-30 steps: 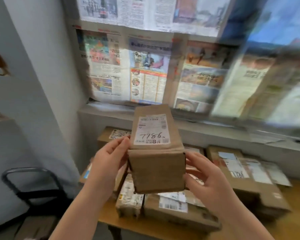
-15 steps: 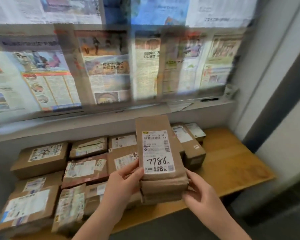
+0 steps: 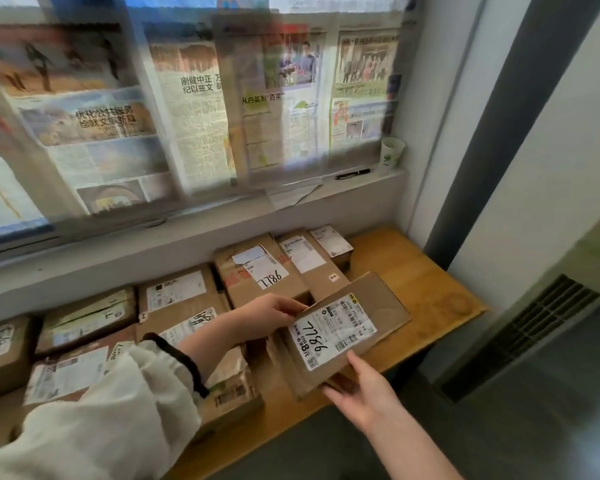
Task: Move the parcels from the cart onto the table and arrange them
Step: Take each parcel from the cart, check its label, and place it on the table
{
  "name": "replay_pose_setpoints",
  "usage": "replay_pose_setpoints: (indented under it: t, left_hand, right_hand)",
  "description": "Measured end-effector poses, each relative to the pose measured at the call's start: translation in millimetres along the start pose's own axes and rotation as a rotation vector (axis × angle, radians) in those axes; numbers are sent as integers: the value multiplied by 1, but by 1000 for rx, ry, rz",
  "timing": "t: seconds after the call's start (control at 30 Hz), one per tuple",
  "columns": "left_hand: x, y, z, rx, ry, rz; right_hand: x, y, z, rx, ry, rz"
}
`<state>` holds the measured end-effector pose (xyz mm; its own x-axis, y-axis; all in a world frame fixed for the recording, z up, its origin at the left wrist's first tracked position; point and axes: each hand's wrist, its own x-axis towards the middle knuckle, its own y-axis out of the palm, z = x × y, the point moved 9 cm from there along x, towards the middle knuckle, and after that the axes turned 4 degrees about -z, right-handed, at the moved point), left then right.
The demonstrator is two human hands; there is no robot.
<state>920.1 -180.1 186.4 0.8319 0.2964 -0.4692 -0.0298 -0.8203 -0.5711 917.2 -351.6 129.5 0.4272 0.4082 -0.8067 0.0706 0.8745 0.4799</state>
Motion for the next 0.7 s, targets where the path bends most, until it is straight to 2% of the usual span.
replay_pose_setpoints:
  t: [0.2,0.33,0.5,0.7]
  left_hand:
    - [41,8,50,68,-170,-29]
    - [56,7,71,92,-236,-140]
    - [66,9,85,127,-276,-186]
    - [71,13,88,280,-273,-236]
  right_hand:
    - [45,2,-10,-75,218,-76]
    - [68,4,-15,-91,346,-78]
    - [83,2,-21,-137,432,-86]
    - [97,-11,-14,-262,466,-117]
